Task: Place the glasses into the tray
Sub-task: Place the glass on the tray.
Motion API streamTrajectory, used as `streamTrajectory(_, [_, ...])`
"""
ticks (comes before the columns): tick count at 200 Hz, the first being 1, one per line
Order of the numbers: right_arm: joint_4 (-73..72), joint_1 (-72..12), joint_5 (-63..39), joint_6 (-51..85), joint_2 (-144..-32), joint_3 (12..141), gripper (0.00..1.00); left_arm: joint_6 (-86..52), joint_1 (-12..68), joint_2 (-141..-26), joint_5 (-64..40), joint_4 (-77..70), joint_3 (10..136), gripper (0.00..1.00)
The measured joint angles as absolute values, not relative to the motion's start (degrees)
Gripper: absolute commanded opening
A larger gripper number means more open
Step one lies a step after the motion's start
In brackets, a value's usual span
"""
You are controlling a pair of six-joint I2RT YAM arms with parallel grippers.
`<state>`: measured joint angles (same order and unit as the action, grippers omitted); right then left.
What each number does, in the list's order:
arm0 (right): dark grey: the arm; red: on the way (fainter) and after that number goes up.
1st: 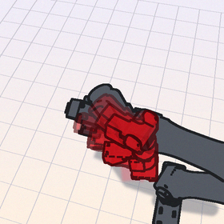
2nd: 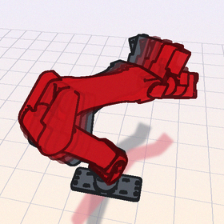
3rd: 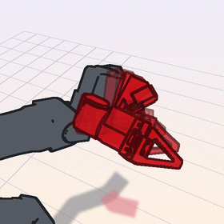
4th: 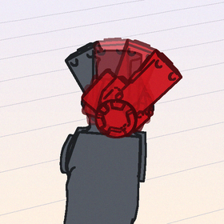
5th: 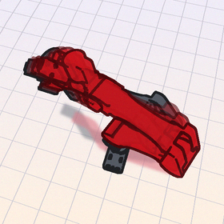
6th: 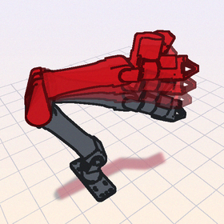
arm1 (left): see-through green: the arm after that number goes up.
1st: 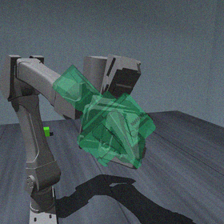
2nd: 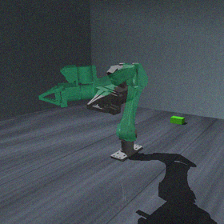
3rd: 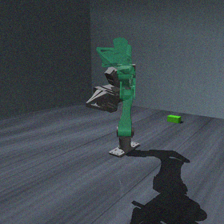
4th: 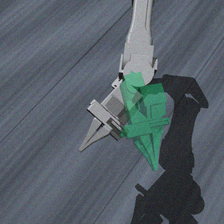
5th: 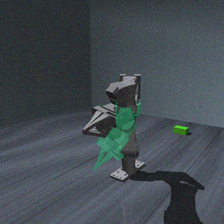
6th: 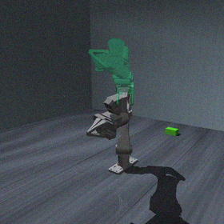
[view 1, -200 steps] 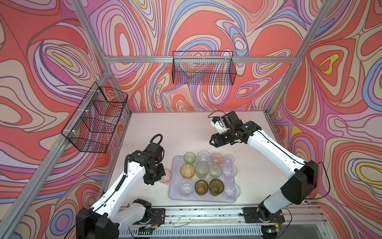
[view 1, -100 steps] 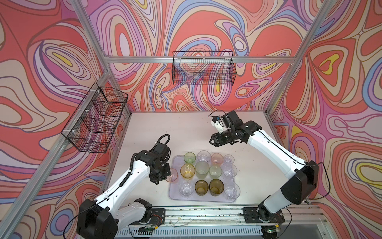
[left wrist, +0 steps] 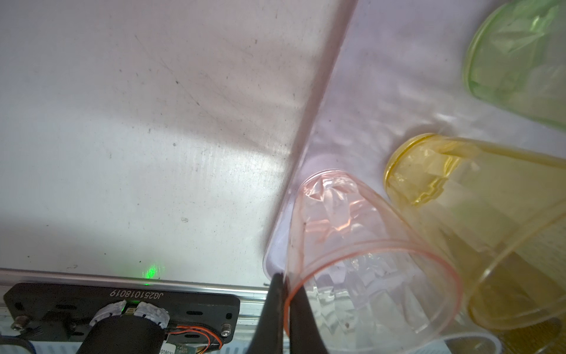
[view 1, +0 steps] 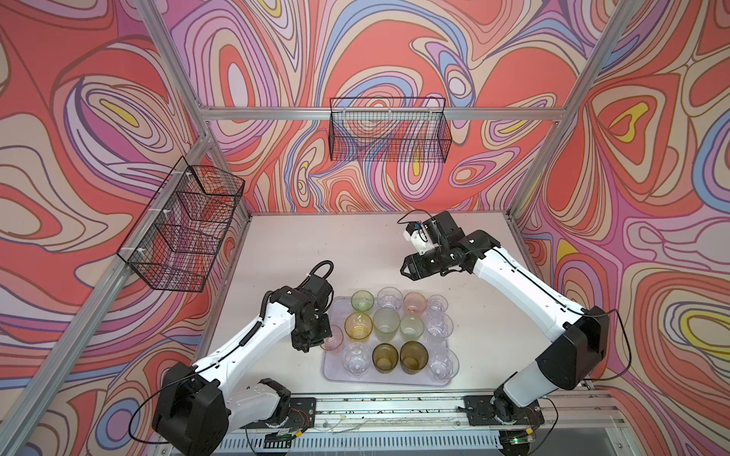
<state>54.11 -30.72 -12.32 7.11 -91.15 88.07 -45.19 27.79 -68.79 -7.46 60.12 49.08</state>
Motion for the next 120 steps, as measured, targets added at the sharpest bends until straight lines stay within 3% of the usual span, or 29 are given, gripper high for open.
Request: streamTrajectory(120, [54.1,-30.7,-12.3,7.1,-91.2,88.1,0.61,-45.3,29.6,-71.7,-6.9,59.4,49.0,0.0])
